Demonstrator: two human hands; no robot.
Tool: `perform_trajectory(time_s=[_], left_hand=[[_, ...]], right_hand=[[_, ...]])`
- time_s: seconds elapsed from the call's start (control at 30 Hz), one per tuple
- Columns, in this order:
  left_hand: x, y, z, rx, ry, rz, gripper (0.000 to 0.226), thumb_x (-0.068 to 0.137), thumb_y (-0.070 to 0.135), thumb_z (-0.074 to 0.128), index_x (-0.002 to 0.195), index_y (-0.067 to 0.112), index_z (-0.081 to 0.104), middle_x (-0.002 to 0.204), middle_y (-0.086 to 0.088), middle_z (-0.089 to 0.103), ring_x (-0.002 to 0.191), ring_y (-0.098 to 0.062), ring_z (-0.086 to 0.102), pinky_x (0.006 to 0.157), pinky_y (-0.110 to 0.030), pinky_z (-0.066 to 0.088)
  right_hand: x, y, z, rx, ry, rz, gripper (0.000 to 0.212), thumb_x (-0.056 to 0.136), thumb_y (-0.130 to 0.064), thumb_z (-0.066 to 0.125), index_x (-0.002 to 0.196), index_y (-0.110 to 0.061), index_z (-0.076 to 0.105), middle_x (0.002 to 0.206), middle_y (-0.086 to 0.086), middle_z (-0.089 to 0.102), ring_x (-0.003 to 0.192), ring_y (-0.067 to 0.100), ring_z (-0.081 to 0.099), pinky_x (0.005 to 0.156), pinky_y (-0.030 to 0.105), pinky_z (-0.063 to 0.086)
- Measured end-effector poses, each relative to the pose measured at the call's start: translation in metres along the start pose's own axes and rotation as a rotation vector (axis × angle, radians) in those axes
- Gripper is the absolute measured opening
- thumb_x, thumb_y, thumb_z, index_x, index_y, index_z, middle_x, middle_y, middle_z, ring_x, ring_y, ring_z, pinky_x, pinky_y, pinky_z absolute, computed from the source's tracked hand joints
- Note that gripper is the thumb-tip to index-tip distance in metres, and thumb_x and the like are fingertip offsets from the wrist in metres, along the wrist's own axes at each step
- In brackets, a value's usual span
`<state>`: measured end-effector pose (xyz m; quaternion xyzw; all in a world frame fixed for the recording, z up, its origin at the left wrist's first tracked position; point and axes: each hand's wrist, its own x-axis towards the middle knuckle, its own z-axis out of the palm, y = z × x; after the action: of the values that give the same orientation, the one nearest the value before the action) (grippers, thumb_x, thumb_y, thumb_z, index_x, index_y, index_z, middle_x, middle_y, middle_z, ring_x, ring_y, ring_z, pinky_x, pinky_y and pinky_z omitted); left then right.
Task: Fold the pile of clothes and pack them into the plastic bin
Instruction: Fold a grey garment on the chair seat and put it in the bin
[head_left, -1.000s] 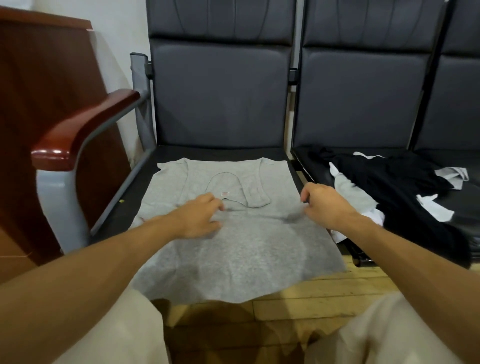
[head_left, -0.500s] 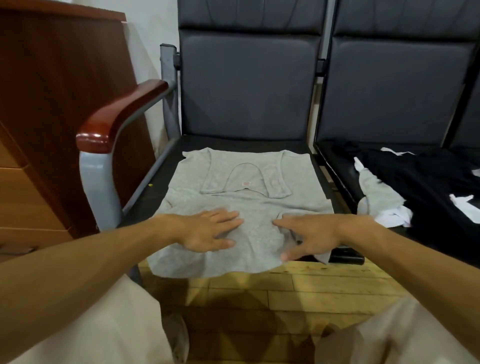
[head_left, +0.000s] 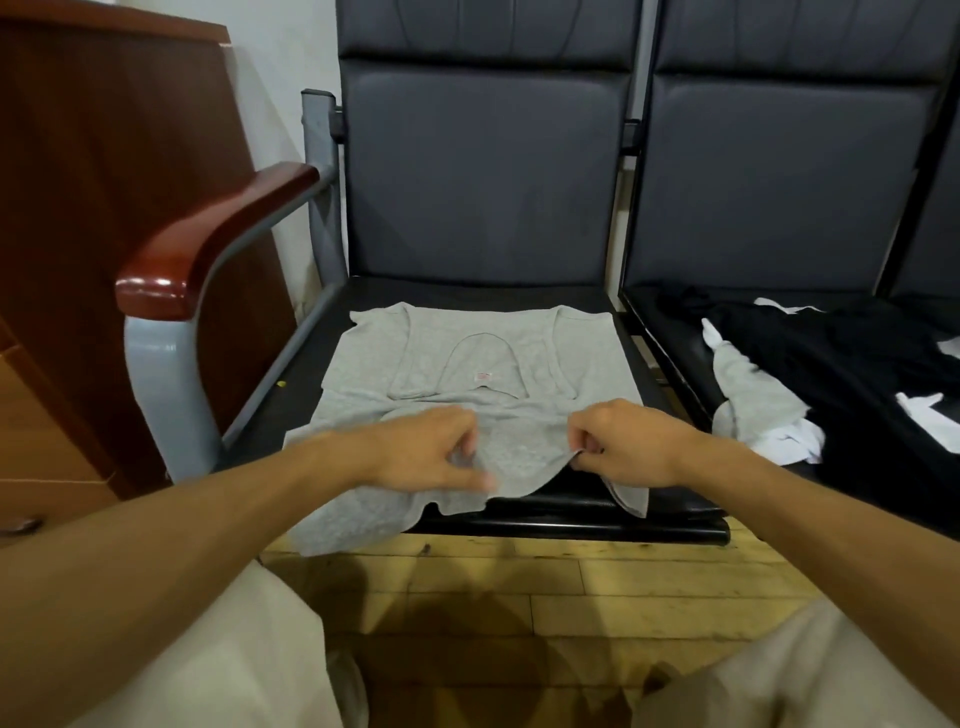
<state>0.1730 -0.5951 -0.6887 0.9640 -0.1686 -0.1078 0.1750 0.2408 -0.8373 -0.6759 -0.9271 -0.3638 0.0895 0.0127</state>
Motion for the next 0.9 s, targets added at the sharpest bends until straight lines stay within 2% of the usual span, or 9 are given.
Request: perform_trajectory(time_s=[0.1, 0.17, 0.23, 0.37, 0.5, 0.6, 0.73, 0.8, 0.9], left_hand=[[-0.008, 0.006, 0.006, 0.221, -0.202, 0.004, 0.051, 0.076, 0.057, 0.07, 0.102, 0.023, 0.04, 0.104, 0.007, 0.038, 0.094, -0.013, 0.039, 0.077, -0.027, 0.039], [-0.009, 0.004, 0.008, 0.325, -0.231, 0.008, 0.045, 0.08, 0.047, 0.071, 0.105, 0.023, 0.041, 0.108, 0.006, 0.035, 0.099, -0.013, 0.036, 0.08, -0.028, 0.037], [-0.009, 0.002, 0.008, 0.271, -0.233, 0.024, 0.032, 0.085, 0.038, 0.068, 0.099, 0.022, 0.044, 0.108, 0.004, 0.039, 0.1, -0.016, 0.039, 0.082, -0.029, 0.038], [-0.011, 0.002, 0.004, 0.061, -0.153, -0.031, 0.021, 0.095, 0.027, 0.057, 0.082, 0.02, 0.042, 0.088, 0.004, 0.045, 0.08, -0.013, 0.044, 0.068, -0.023, 0.035], [-0.014, -0.001, -0.008, -0.307, 0.048, -0.22, 0.018, 0.1, 0.028, 0.049, 0.087, 0.018, 0.042, 0.077, 0.002, 0.045, 0.067, -0.01, 0.042, 0.061, -0.023, 0.036], [-0.015, -0.006, -0.013, -0.51, 0.254, -0.332, 0.013, 0.098, 0.028, 0.053, 0.094, 0.017, 0.049, 0.082, -0.002, 0.054, 0.071, -0.014, 0.05, 0.057, -0.019, 0.04], [-0.024, -0.024, -0.02, -0.436, 0.287, -0.357, 0.026, 0.085, 0.041, 0.068, 0.098, 0.022, 0.058, 0.101, 0.009, 0.056, 0.101, -0.01, 0.052, 0.079, -0.021, 0.042], [-0.03, -0.033, -0.023, -0.417, 0.176, -0.362, 0.036, 0.079, 0.043, 0.074, 0.105, 0.023, 0.059, 0.107, 0.01, 0.055, 0.106, -0.008, 0.05, 0.088, -0.023, 0.041], [-0.035, -0.045, -0.021, -0.126, 0.137, -0.345, 0.026, 0.081, 0.038, 0.074, 0.097, 0.021, 0.063, 0.097, 0.007, 0.058, 0.094, -0.013, 0.053, 0.081, -0.022, 0.041]], right_hand=[[0.004, 0.008, 0.0, 0.074, -0.025, 0.06, 0.018, 0.091, -0.026, 0.06, 0.077, -0.029, 0.049, 0.09, 0.001, 0.063, 0.089, 0.021, 0.059, 0.082, 0.036, 0.051], [0.005, 0.012, -0.001, 0.193, 0.018, 0.099, 0.02, 0.093, -0.018, 0.058, 0.077, -0.029, 0.05, 0.086, -0.001, 0.062, 0.082, 0.017, 0.059, 0.076, 0.026, 0.05], [0.005, 0.012, -0.007, 0.392, 0.095, 0.137, 0.019, 0.094, -0.011, 0.055, 0.08, -0.023, 0.055, 0.076, -0.007, 0.057, 0.065, 0.005, 0.051, 0.057, 0.01, 0.041], [0.007, 0.013, -0.014, 0.652, 0.159, 0.209, 0.022, 0.098, -0.008, 0.046, 0.081, -0.015, 0.058, 0.066, -0.007, 0.05, 0.055, 0.003, 0.039, 0.045, 0.013, 0.032], [0.012, 0.014, -0.017, 0.603, 0.252, 0.288, 0.029, 0.096, -0.008, 0.039, 0.074, -0.019, 0.054, 0.08, -0.001, 0.056, 0.078, 0.015, 0.051, 0.065, 0.025, 0.041], [0.011, 0.019, -0.018, 0.54, 0.157, 0.297, 0.024, 0.095, -0.035, 0.054, 0.084, -0.015, 0.063, 0.092, 0.0, 0.062, 0.09, 0.015, 0.056, 0.077, 0.03, 0.043], [0.004, 0.029, -0.015, 0.394, -0.029, 0.268, 0.053, 0.082, -0.055, 0.067, 0.054, -0.017, 0.042, 0.054, -0.003, 0.037, 0.054, 0.012, 0.037, 0.059, 0.027, 0.033], [0.007, 0.038, -0.012, 0.267, 0.001, 0.381, 0.057, 0.083, -0.051, 0.068, 0.051, -0.017, 0.035, 0.052, -0.001, 0.035, 0.051, 0.014, 0.035, 0.056, 0.028, 0.033], [0.011, 0.044, -0.007, 0.258, 0.144, 0.557, 0.052, 0.085, -0.048, 0.067, 0.056, -0.014, 0.041, 0.062, 0.003, 0.043, 0.06, 0.019, 0.045, 0.057, 0.03, 0.038]])
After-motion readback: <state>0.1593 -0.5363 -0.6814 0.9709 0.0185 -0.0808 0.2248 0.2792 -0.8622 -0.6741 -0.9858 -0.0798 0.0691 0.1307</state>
